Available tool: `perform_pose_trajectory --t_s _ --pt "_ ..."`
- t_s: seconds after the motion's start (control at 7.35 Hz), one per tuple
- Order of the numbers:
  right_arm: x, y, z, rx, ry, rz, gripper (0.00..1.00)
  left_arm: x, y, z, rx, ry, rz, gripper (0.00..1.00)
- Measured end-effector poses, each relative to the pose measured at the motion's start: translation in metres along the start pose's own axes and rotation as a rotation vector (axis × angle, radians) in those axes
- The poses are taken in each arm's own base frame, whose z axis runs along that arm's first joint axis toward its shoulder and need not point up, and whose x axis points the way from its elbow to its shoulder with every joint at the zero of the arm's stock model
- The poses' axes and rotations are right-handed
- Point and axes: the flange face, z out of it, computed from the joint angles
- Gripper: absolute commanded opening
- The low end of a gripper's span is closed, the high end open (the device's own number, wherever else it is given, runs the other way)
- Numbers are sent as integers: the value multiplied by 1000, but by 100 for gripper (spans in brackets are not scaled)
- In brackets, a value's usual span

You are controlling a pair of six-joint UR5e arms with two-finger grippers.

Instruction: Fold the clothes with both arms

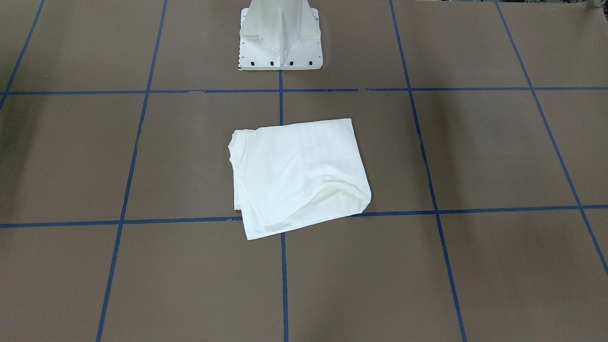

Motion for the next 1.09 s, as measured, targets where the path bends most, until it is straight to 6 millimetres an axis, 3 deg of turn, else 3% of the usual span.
perform_pose_trajectory --t_s 0.27,0.54,0.82,1.09 --pt "12 30 -25 35 -4 42 100 3 1 3 -20 37 -20 100" --pt "-2 46 -52 28 19 75 100 4 1 4 -21 44 -21 100" --pt "-5 52 -60 14 70 86 100 4 1 4 -18 45 -18 100" --pt "1 57 -55 -2 80 98 100 5 0 3 -16 45 -13 100"
